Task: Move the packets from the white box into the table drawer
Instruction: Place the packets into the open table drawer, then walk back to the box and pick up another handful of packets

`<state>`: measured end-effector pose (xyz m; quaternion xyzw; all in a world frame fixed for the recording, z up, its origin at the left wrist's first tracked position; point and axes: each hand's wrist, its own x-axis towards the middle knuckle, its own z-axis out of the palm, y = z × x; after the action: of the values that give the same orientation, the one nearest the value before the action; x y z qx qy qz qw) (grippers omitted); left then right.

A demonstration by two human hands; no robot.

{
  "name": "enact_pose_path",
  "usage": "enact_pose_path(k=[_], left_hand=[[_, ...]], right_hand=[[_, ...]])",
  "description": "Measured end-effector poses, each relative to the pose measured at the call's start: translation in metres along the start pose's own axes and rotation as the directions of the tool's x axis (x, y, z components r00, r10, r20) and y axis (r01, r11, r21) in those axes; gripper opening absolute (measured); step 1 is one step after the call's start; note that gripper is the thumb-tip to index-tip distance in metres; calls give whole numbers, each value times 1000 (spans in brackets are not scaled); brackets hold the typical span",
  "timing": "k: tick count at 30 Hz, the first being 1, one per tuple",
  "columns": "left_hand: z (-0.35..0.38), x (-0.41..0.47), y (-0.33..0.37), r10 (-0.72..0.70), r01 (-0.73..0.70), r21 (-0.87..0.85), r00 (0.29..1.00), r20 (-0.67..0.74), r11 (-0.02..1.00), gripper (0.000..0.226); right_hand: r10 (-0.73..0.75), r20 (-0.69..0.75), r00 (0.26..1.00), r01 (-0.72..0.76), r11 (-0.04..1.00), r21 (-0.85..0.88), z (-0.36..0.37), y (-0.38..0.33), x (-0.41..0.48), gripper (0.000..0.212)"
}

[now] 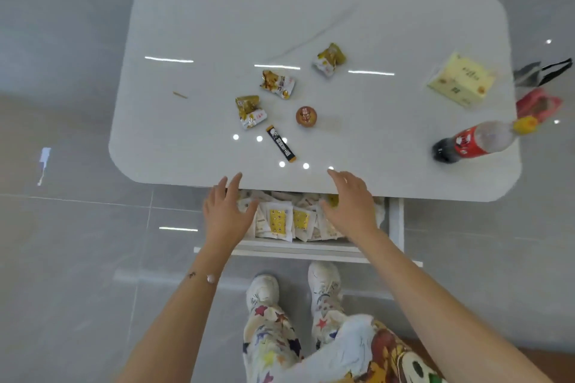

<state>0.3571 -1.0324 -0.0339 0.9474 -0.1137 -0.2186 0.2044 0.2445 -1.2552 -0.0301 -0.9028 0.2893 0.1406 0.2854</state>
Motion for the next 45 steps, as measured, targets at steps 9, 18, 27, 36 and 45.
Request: enact_pose_path(k=[9, 18, 27, 36, 45], left_hand=[[-153, -98, 68, 52, -30, 202, 993, -103, 979, 72], [-279, -194, -26, -171, 236, 149, 919, -355, 960, 74], [-371, -312, -184, -397, 470, 0, 745, -535, 882, 74], [-414, -434, -342, -611, 646, -172, 552, -567, 744, 76], [-432, -501, -442, -780, 712, -419, 292, -554, 564, 75]], right_hand=[[-305, 25, 952, 296, 897, -327, -152, -108, -74, 74], [-661, 138, 738, 654, 648, -392, -155, -291, -133, 76], [-825, 248, 508, 841, 413, -348, -67, -485, -219, 78], [-875, 323, 360, 924, 287, -251, 44, -629, -300, 82], [-893, 445, 63, 998, 66, -9, 156, -763, -372, 79]])
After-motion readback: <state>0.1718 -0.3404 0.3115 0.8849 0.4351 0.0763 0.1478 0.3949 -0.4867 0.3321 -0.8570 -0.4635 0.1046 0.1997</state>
